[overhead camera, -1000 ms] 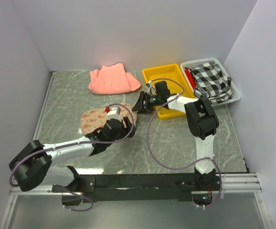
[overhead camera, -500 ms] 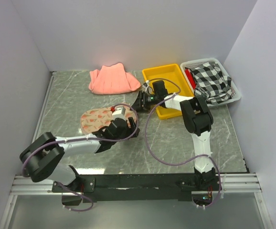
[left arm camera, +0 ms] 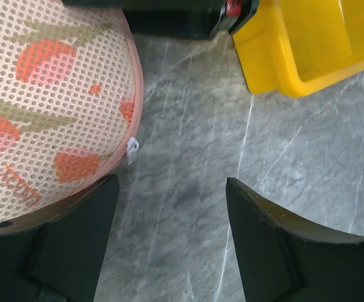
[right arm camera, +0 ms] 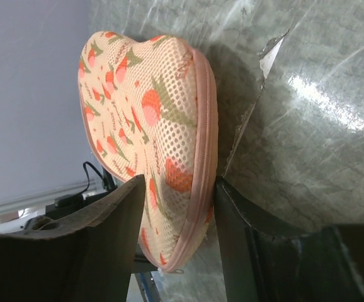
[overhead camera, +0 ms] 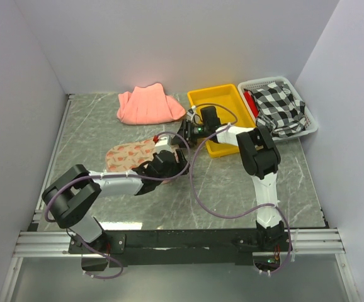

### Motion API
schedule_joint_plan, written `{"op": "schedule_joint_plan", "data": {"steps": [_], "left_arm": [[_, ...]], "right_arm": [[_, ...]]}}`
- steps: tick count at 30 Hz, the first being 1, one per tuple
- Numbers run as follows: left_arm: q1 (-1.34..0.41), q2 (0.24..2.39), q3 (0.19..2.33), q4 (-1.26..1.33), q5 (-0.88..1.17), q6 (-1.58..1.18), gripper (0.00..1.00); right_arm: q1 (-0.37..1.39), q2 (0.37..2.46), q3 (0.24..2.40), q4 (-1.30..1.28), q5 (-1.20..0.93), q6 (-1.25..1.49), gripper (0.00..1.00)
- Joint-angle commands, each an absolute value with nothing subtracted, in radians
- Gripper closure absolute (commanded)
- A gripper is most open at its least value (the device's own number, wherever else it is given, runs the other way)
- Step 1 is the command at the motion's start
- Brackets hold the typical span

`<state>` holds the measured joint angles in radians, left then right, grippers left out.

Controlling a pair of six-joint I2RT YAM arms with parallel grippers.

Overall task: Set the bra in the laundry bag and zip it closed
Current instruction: Adjust the laundry bag at the center of the board.

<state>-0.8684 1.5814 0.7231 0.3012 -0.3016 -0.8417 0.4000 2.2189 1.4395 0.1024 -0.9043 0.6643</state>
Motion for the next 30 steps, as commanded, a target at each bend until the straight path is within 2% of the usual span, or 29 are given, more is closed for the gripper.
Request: {"op": "schedule_joint_plan", "data": {"steps": [1, 8, 24, 27, 28, 30], "left_arm": [[-0.874, 1.594, 0.772, 0.325, -0.362, -0.824, 0.27], [-0.874, 1.644, 0.795, 0.313, -0.411, -0.845, 0.35], [-0.887, 1.666, 0.828, 0.262, -0.477, -0.879, 0.33], [-0.887, 1.648, 0.818, 0.264, -0.477, -0.882, 0.33], [-0.887, 1.643, 0.818, 0.264, -0.477, -0.879, 0.33], [-0.887, 1.64, 0.819, 0.261, -0.479, -0.88, 0.33]], "right_arm": [[0.416, 2.223, 1.425, 0.091, -0.894, 0.64, 0.45], [0.425, 2.206, 1.41, 0.072, -0.873, 0.635, 0.47], [0.437, 2.243, 1.459, 0.097, -0.933, 0.672, 0.49], [0.446, 2.255, 1.509, 0.008, -0.923, 0.611, 0.57], [0.446, 2.255, 1.508, 0.008, -0.926, 0.607, 0.71], [0.446, 2.247, 1.499, 0.008, -0.917, 0.615, 0.9]]}}
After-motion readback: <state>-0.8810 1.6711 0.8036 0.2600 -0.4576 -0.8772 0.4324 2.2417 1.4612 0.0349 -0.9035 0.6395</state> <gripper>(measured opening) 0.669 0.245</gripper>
